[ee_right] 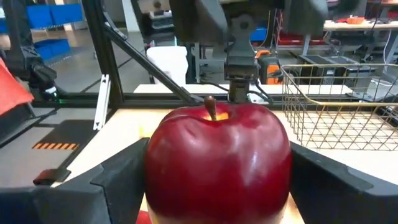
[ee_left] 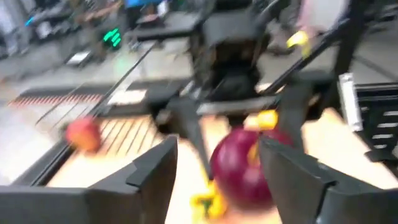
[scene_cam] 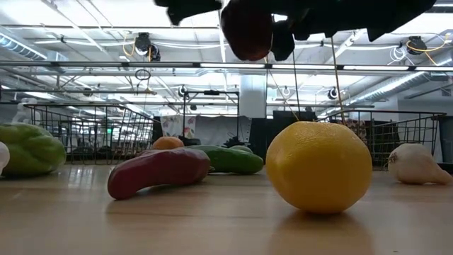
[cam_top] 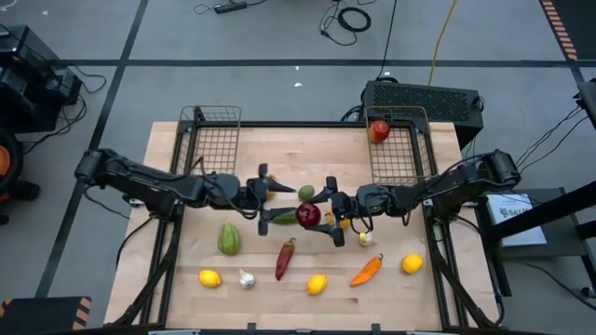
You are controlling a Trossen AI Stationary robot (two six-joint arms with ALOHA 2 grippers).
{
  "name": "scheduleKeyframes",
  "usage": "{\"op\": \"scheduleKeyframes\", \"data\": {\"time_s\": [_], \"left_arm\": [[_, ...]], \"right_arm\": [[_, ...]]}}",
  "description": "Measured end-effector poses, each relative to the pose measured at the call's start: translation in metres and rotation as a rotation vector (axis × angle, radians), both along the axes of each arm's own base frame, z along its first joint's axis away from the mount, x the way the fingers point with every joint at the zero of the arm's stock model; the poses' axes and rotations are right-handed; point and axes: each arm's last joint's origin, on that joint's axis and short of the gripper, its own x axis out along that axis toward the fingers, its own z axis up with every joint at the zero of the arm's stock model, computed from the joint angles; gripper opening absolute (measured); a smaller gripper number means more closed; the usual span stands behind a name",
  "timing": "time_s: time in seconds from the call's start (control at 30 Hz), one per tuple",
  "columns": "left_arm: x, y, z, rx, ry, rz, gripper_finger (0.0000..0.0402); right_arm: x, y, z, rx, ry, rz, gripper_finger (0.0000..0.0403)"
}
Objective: Sort produce into baskets
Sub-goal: Put the left red apple into the right wire basket
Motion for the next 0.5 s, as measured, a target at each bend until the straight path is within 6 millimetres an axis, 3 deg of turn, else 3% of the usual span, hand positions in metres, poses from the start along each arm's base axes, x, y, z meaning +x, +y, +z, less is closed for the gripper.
{"op": "scheduleKeyframes", "data": {"time_s": [0.27,0.5], "left_arm": [[-0.017,-0.026,-0.014,-0.097,0.028,0.048,0.0247],[-0.02,-0.043,0.0,-0.129,-0.147,0.0,0.0248]], "right_arm": [[-0.006,-0.001,0.029,0.01,-0.227,0.0,0.032],[-0.012,-0.002,0.053,0.006,-0.473,-0.007,0.032]]}}
